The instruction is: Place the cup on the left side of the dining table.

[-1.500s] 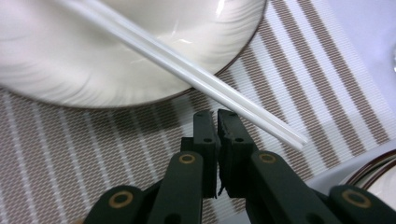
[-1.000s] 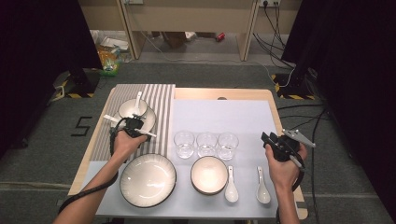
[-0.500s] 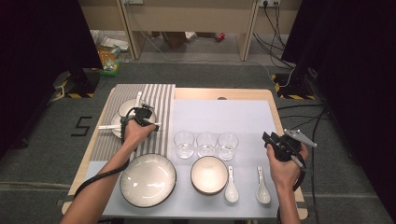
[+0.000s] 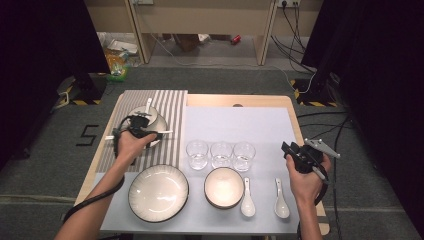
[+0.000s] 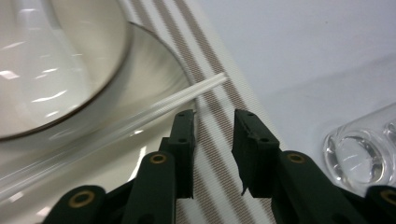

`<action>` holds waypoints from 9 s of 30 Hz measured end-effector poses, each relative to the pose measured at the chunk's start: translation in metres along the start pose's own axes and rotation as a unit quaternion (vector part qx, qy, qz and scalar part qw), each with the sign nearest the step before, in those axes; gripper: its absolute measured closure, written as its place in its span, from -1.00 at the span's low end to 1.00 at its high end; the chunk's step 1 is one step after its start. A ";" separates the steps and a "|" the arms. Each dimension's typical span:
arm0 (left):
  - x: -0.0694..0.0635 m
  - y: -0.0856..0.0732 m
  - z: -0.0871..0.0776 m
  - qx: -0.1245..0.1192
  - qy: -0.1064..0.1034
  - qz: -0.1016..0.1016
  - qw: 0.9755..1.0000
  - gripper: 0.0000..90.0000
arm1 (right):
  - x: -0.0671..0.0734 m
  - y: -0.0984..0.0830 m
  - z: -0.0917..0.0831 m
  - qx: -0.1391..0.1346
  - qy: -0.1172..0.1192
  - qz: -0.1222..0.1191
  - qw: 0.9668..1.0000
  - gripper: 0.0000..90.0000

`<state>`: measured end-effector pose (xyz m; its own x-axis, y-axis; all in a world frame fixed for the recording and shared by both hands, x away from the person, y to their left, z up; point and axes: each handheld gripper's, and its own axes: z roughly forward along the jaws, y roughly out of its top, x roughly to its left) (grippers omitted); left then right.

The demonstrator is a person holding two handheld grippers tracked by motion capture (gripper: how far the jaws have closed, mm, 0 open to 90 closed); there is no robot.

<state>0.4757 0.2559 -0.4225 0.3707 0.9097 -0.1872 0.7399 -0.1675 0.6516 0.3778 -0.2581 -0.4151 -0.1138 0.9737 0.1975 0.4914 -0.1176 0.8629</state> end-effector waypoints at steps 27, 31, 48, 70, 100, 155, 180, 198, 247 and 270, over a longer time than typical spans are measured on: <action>0.121 -0.066 -0.045 -0.016 0.128 -0.097 0.987 0.67 | 0.004 -0.002 0.002 0.005 -0.002 -0.002 1.000 0.39; 0.123 -0.061 -0.035 -0.008 0.137 -0.099 0.986 0.69 | 0.004 -0.003 0.003 0.005 -0.001 -0.004 1.000 0.40; 0.114 -0.064 -0.036 -0.013 0.144 -0.095 0.985 0.60 | 0.003 -0.002 0.001 0.002 -0.002 -0.005 1.000 0.40; 0.001 -0.044 -0.054 -0.093 0.022 0.009 0.995 -0.20 | 0.001 -0.003 0.003 0.009 -0.002 0.003 1.000 0.37; -0.102 -0.003 0.000 -0.063 -0.109 0.091 0.988 -0.25 | -0.016 -0.006 -0.004 0.008 -0.015 0.017 1.000 0.36; -0.088 -0.013 0.006 -0.064 -0.083 0.104 0.989 0.80 | -0.010 -0.007 -0.004 0.010 -0.011 0.012 1.000 0.36; -0.044 -0.018 -0.028 -0.094 -0.036 0.078 0.992 0.80 | -0.008 -0.007 -0.003 0.010 -0.013 0.012 1.000 0.36; -0.030 -0.029 -0.028 -0.079 -0.013 0.076 0.994 0.81 | -0.006 -0.008 -0.002 0.011 -0.010 0.010 1.000 0.36; -0.019 -0.028 -0.001 -0.060 0.005 0.039 0.997 0.63 | -0.005 -0.009 -0.001 0.013 -0.009 0.008 1.000 0.34; 0.008 -0.070 -0.064 -0.153 0.024 0.060 0.986 -0.23 | -0.005 -0.009 -0.002 0.012 -0.007 0.012 1.000 0.32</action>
<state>0.3914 0.2993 -0.4223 0.4119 0.9089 -0.0653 0.4857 -0.1583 0.8597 0.3724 -0.2619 -0.4232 -0.0899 0.9732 0.2114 0.5140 -0.1365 0.8469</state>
